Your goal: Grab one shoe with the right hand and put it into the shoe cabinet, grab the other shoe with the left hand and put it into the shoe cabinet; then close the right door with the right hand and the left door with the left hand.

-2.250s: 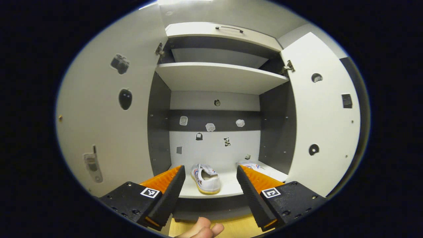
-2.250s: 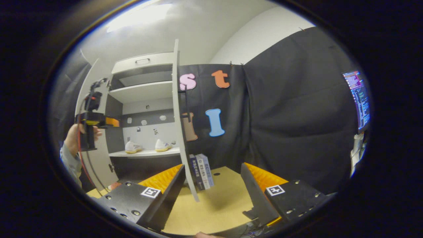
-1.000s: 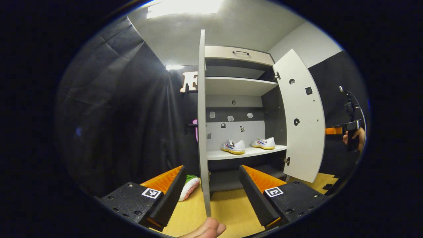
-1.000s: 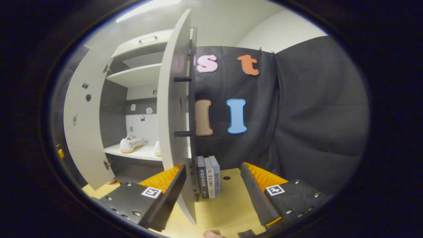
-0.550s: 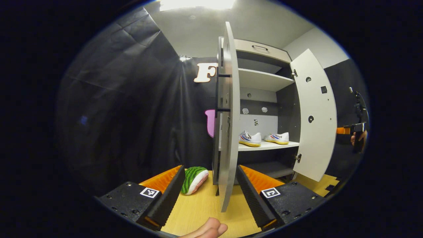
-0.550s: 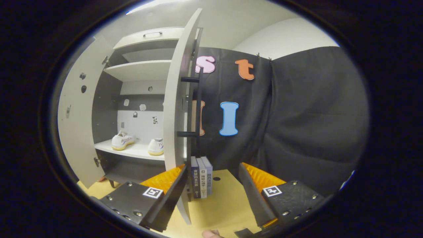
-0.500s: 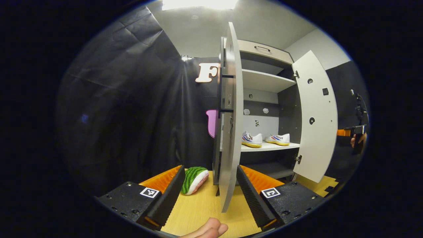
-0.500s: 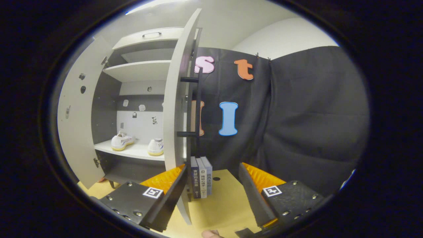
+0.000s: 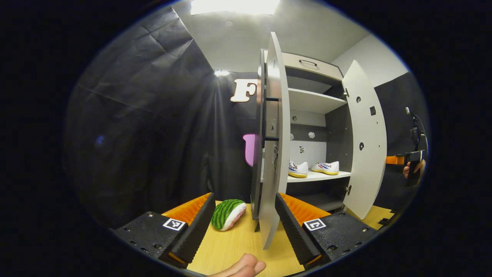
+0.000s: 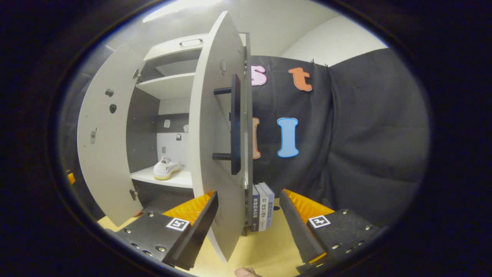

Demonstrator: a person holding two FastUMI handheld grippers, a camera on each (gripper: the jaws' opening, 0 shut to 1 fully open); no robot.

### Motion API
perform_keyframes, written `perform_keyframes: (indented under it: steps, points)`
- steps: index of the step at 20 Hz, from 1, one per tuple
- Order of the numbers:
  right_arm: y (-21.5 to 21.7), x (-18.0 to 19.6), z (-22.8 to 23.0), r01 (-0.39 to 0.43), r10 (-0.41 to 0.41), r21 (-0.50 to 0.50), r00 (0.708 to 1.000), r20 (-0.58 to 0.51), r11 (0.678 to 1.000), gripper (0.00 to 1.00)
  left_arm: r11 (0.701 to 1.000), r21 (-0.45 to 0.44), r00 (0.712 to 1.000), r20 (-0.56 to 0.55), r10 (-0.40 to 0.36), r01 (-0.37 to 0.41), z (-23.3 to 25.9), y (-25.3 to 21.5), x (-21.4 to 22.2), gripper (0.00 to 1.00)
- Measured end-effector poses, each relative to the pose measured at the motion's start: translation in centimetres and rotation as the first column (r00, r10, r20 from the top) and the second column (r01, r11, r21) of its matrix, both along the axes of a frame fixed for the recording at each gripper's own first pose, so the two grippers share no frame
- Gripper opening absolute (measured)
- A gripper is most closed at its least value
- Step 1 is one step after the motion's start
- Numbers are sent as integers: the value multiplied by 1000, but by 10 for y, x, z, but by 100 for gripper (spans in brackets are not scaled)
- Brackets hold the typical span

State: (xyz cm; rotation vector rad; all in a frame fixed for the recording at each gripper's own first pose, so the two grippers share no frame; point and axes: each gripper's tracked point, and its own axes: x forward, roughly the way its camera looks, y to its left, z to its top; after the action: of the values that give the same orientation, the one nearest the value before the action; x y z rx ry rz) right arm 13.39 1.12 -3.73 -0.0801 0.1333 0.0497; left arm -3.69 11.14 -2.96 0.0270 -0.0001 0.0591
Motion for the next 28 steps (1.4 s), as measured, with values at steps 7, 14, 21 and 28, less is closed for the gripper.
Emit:
perform_keyframes:
  steps: [7,14,21,28]
  points:
    - [30,4,-8,8,-7,45,1000,-8,999,96,1000,12,1000,10,-2,1,-3,11,1,96]
    - [63,21,-18,-3,5,84,1000,-29,996,97,999,-25,998,52,-32,33,12,4,-5,96]
    - [124,33,-29,-77,80,101,997,-21,992,97,1000,4,998,54,-7,6,23,12,-12,96]
    - [124,-11,-27,-95,94,59,995,19,994,97,999,10,998,21,53,-53,16,36,-8,93]
